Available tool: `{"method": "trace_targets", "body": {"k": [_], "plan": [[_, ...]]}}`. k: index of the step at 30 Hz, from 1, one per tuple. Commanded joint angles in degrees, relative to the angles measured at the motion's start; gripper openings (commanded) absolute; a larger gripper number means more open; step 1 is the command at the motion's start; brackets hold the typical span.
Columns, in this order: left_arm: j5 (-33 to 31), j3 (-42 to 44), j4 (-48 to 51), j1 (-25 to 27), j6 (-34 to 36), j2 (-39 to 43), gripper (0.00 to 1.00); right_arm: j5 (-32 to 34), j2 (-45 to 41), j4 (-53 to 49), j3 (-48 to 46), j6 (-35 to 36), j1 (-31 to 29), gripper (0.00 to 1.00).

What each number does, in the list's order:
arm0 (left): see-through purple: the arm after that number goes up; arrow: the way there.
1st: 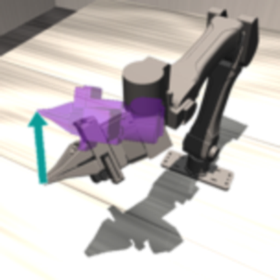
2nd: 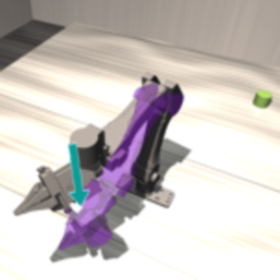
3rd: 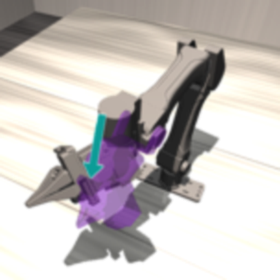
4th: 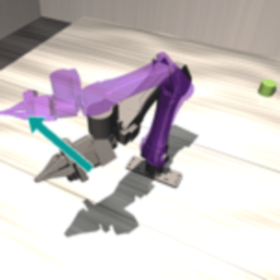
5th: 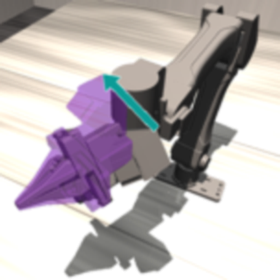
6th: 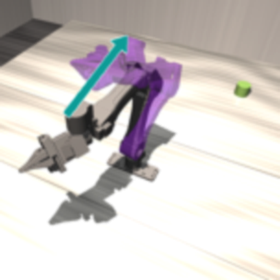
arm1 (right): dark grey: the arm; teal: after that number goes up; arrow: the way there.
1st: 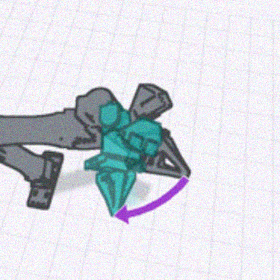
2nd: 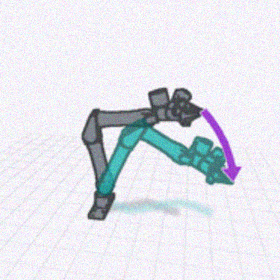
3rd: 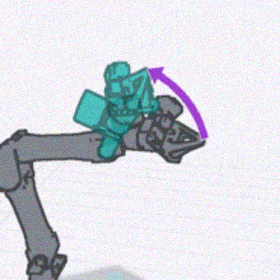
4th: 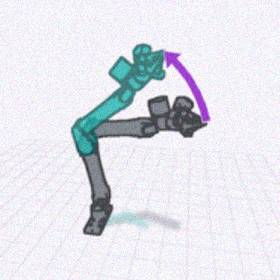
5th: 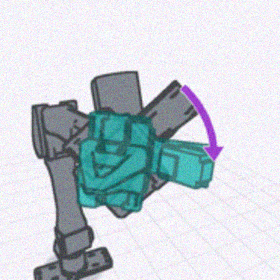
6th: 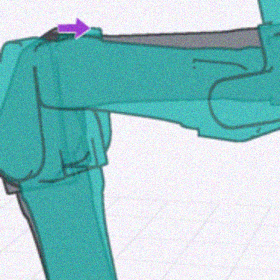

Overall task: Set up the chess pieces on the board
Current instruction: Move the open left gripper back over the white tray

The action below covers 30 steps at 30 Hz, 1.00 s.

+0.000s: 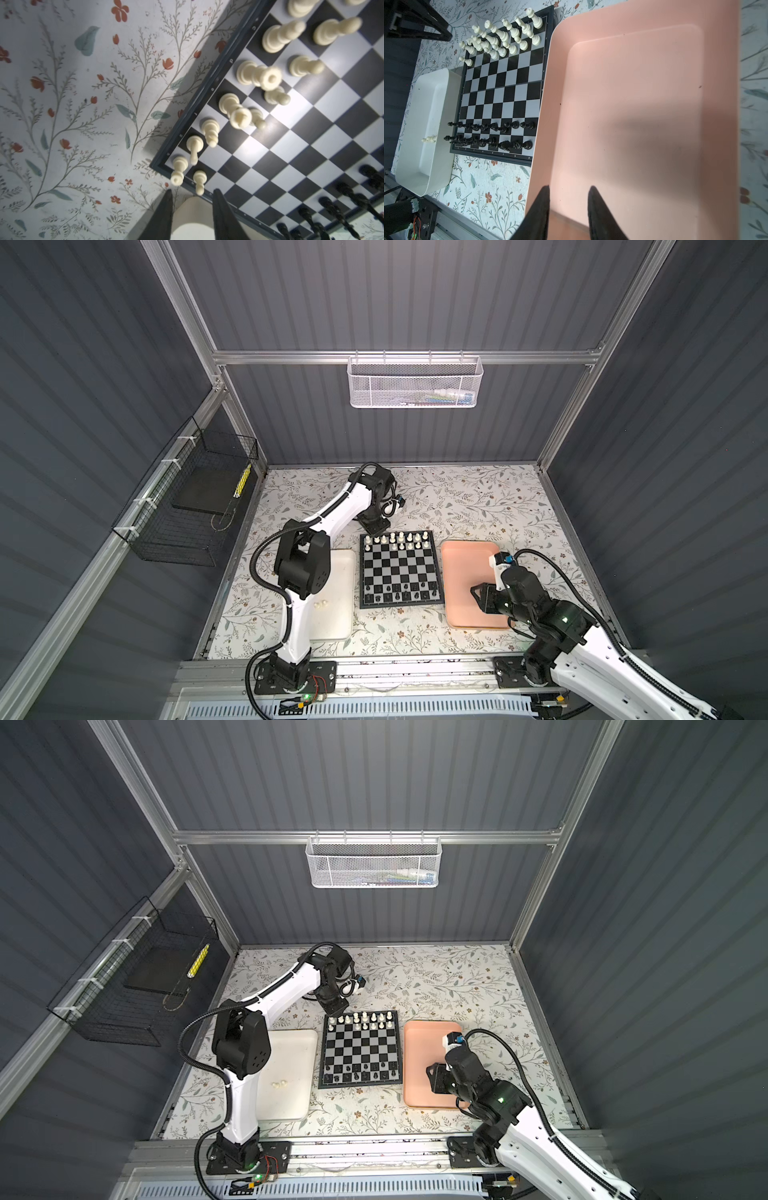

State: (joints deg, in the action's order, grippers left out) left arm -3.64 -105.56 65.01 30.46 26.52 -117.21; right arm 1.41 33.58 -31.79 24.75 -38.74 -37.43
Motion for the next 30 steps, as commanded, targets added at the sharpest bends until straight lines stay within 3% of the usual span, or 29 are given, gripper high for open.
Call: {"method": "trace_targets", "body": {"k": [1,7,19,30], "plan": [[0.3,0.9,3.6,0.3,0.8,6.2,0.34,-0.4,-0.2,-0.5,-0.2,0.8,0.2,0.34],[0.2,7.6,4.9,0.3,1.2,14.4,0.33,-0.6,-0.3,-0.5,-0.3,1.0,0.1,0.34],[-0.6,30.6,5.9,0.3,3.9,32.5,0.35,-3.2,3.5,0.4,1.9,2.3,0.0,0.33],[1.9,41.3,8.2,0.2,7.4,45.6,0.62,-12.7,10.0,0.9,6.7,4.4,-0.2,0.25]]}}
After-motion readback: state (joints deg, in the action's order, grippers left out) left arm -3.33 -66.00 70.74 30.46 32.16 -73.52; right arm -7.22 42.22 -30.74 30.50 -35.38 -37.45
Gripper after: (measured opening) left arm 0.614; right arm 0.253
